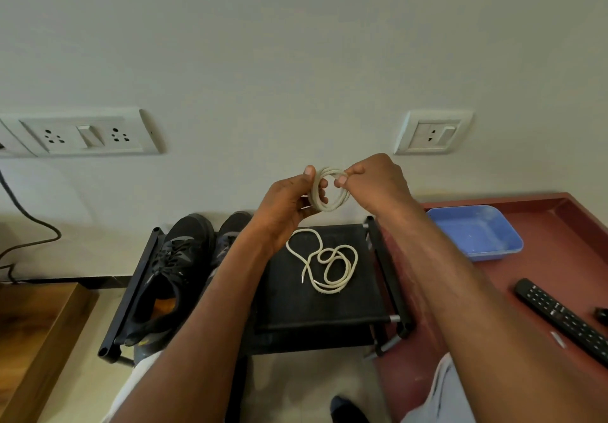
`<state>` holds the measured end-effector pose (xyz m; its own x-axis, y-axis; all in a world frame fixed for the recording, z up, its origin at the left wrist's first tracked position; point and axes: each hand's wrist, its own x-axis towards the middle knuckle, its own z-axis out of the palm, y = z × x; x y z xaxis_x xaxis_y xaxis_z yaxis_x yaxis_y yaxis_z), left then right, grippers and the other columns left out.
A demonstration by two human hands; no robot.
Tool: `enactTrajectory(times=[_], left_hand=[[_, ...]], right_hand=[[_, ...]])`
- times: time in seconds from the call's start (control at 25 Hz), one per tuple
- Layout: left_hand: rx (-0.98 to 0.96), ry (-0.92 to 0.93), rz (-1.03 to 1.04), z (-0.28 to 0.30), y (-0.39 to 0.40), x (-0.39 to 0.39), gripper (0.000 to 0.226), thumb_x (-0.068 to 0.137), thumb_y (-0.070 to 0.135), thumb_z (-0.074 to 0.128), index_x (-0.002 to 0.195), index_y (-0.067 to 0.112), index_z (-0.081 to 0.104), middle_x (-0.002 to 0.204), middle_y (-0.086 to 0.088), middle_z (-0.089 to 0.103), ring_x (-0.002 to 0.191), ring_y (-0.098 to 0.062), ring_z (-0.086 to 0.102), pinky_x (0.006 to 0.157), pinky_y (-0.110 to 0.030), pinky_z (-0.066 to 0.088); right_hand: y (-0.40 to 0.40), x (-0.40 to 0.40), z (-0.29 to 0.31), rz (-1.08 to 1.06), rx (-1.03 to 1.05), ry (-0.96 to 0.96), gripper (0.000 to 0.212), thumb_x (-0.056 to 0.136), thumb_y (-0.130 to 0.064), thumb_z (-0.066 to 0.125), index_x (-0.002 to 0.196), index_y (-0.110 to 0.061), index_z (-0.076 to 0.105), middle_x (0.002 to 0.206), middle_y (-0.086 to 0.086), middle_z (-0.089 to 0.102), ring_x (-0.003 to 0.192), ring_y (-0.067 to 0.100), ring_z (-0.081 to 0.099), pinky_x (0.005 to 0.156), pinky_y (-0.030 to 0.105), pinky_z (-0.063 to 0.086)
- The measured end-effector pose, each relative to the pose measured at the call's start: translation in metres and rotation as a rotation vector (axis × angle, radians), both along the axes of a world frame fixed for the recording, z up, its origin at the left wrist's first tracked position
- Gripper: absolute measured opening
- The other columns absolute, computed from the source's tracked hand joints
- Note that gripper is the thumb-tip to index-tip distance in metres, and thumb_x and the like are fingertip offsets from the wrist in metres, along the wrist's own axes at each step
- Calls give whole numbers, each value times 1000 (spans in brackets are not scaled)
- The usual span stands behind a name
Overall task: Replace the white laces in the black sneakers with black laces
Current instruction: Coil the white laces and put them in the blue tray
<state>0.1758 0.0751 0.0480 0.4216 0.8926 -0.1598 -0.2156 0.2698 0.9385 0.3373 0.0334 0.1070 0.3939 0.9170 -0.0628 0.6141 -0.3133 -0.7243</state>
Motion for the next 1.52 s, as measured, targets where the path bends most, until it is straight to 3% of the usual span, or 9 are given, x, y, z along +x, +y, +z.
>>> enactTrajectory(times=[0.12,0.36,0.48,0.6,0.76,1.0,1.24,1.36,1.52], left_hand=[[134,152,-1,1,-9,30,48,105,47,53,117,5,73,106,-7,76,102,-20,70,96,-40,55],[561,467,-194,-33,-51,117,40,106,39,55,143,23,58,139,4,64,130,-12,58,111,-35,45],[802,495,-354,-46,-69,151,45,106,27,56,150,21,49,147,4,56,136,-11,50,111,-27,38],[898,686,-446,-55,-81,170,52,105,33,55,153,18,42,148,-3,52,137,-20,46,115,-37,36],[985,835,-411,-67,-81,171,50,104,34,56,150,19,44,153,-1,49,141,-19,40,117,-40,35],[842,1000,-337,-67,-61,149,53,102,35,58,151,22,43,151,-5,51,139,-27,46,113,-48,40],[653,1325,-281,-49,-34,90,23,95,31,62,105,10,65,107,-14,68,101,-35,65,82,-42,56],[558,1503,-409,-54,-35,58,34,90,39,69,108,11,64,113,-14,69,106,-34,66,85,-41,56],[620,1659,-650,-79,-43,27,57,81,46,81,127,19,63,129,-10,58,122,-34,59,97,-48,54]], right_hand=[[-5,40,1,-188,-40,155,16,84,-24,82,91,-10,78,79,7,73,69,23,67,59,34,51],[-45,142,-26,-485,-64,375,8,89,-8,72,84,-3,71,65,11,60,48,17,51,47,24,35],[-61,185,-49,-577,-121,306,9,86,-6,74,92,-5,68,65,8,56,48,17,49,39,19,31],[-61,212,-72,-595,-194,241,23,84,-7,75,104,-3,67,75,10,60,52,18,50,40,21,34],[-52,216,-87,-476,-385,31,18,84,-20,77,86,-9,63,72,8,62,61,23,55,56,28,43],[-54,189,-61,-263,-432,-356,11,96,-11,59,88,-11,51,81,4,55,73,22,56,61,30,42],[-25,114,-13,-57,-325,-202,11,85,-19,68,86,-10,62,91,9,73,71,24,66,62,30,49],[-16,53,4,138,-339,-111,17,93,-26,69,93,-9,65,82,6,77,55,16,63,54,25,46],[-13,-1,-22,218,-311,-233,9,90,-17,63,82,-12,66,71,3,75,60,19,72,64,30,59]])
